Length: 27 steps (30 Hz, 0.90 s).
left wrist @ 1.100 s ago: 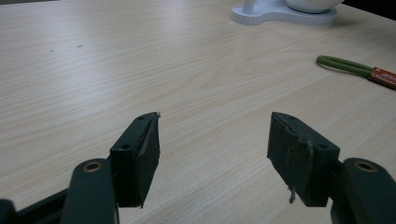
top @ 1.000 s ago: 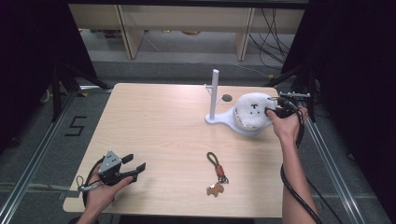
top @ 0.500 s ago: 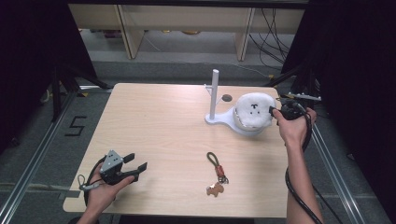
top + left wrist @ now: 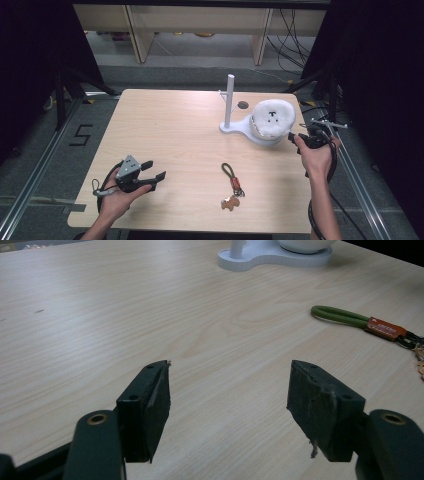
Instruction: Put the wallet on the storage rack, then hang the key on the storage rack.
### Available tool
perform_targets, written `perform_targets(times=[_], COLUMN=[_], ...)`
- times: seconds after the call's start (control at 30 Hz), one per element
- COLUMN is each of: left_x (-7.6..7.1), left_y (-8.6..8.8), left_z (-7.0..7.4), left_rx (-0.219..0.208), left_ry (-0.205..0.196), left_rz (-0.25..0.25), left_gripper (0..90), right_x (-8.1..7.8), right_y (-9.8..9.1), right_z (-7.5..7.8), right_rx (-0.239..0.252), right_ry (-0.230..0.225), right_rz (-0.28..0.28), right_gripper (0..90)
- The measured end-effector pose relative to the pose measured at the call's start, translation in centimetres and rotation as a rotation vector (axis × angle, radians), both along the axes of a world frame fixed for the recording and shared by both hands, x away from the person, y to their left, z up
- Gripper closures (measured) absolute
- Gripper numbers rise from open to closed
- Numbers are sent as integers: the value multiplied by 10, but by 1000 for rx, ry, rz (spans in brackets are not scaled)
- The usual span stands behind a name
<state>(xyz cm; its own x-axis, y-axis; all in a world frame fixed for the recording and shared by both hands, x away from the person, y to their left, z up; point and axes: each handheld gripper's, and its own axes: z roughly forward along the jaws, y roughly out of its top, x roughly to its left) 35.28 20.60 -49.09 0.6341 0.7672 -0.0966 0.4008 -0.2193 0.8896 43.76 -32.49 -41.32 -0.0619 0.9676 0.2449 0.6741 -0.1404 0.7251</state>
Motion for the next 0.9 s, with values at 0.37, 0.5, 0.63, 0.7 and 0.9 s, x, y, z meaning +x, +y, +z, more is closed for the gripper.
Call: perform_targets(times=[0.37,0.5,0.63,0.7,0.9], left_x=[8,10,10,10,8], left_y=[-17,-21,-28,-30,-36], left_z=[8,11,14,15,15], left_rx=[-1,7,25,30,40], left_ry=[22,29,38,38,48], left_rz=[-38,-35,-59,-68,-94], left_gripper=[330,332,332,332,332], right_x=[-22,-27,-30,-30,-38], right_y=[25,41,51,54,79], right_z=[-9,-18,-27,-29,-30], right_rx=[-50,-1,-1,-16,-41], right_ry=[149,221,270,266,393], right_rz=[163,242,337,355,290], right_gripper=[723,739,745,749,752])
